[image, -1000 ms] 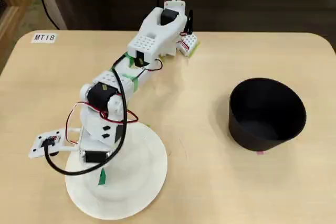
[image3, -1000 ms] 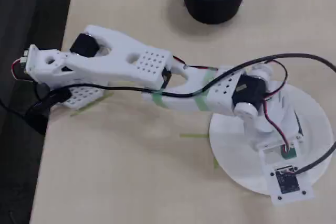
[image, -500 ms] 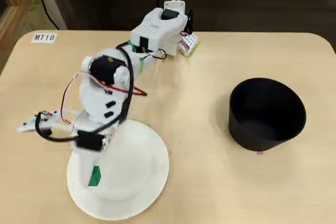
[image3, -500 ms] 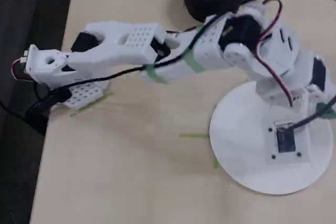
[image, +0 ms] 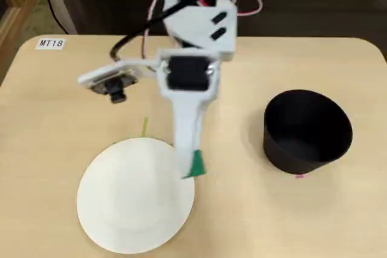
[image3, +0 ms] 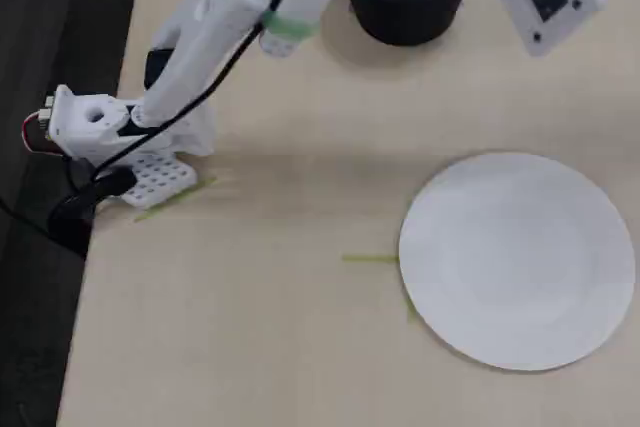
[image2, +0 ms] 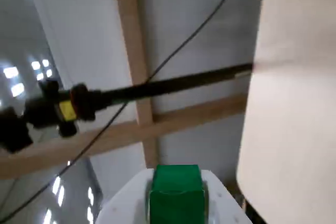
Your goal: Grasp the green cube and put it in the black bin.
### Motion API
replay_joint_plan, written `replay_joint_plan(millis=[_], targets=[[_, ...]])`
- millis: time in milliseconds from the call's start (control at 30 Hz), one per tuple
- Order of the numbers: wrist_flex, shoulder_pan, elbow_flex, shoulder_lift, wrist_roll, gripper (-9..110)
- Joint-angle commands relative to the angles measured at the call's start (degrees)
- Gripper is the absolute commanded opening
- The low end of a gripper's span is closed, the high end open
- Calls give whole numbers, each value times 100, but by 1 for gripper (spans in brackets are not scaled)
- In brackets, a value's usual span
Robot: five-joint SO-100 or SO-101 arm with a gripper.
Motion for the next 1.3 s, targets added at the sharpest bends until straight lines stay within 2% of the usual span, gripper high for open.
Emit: replay_joint_plan(millis=[0, 133, 333, 933, 1033, 1267], targets=[[26, -475, -272, 650, -79, 0], [246, -765, -272, 1090, -97, 0], [1758, -571, -255, 2101, -246, 0], [1723, -984, -167, 2786, -53, 0], [1310, -1204, 1055, 3296, -272, 0], [-1837, -2030, 6908, 5238, -299, 0]])
